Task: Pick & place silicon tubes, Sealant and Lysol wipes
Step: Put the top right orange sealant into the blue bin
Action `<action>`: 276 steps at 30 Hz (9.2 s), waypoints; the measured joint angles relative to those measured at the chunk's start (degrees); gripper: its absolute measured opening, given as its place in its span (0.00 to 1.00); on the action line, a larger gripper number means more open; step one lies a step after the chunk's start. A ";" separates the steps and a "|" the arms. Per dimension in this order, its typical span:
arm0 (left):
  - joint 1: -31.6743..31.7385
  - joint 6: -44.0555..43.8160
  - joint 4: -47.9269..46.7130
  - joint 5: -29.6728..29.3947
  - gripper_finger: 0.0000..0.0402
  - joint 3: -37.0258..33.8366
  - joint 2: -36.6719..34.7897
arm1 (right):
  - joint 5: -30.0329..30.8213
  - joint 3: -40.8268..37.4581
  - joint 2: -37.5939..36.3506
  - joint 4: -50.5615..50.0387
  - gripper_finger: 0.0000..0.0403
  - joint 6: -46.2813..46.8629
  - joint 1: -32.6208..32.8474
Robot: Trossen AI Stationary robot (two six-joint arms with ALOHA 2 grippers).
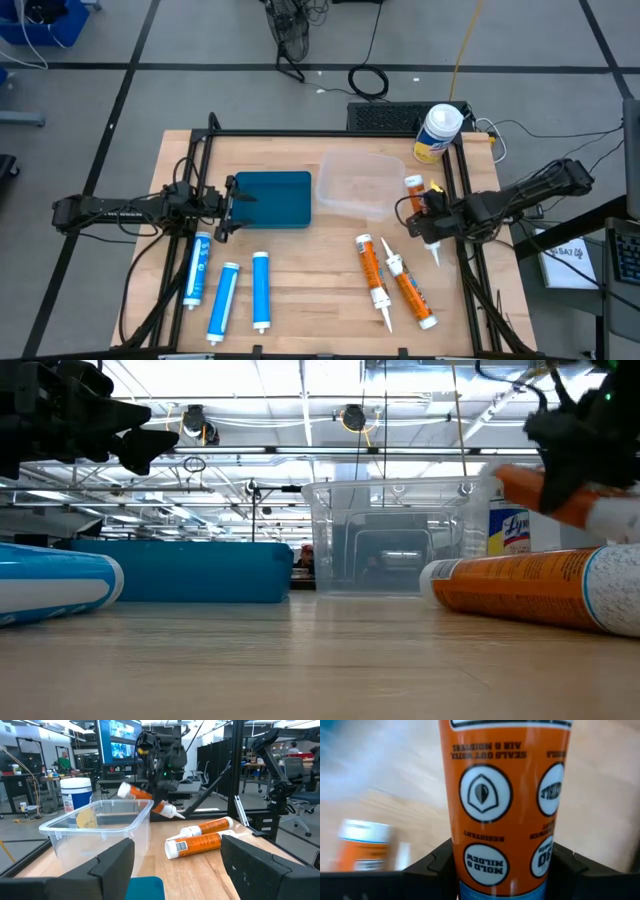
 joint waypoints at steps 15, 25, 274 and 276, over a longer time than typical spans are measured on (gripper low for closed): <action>-0.01 0.00 0.00 0.00 0.73 0.02 0.00 | 12.65 3.76 0.37 43.35 0.48 -34.87 6.73; -0.01 0.00 0.00 0.00 0.73 0.00 -0.02 | 12.52 1.53 16.56 83.41 0.47 -68.29 9.48; 8.53 9.16 -89.78 -34.05 0.51 71.51 77.72 | -5.40 8.19 34.61 92.97 0.63 -81.52 1.96; 8.53 9.39 -89.35 -34.12 0.52 71.51 78.29 | -5.42 8.19 34.61 92.95 0.63 -81.52 1.96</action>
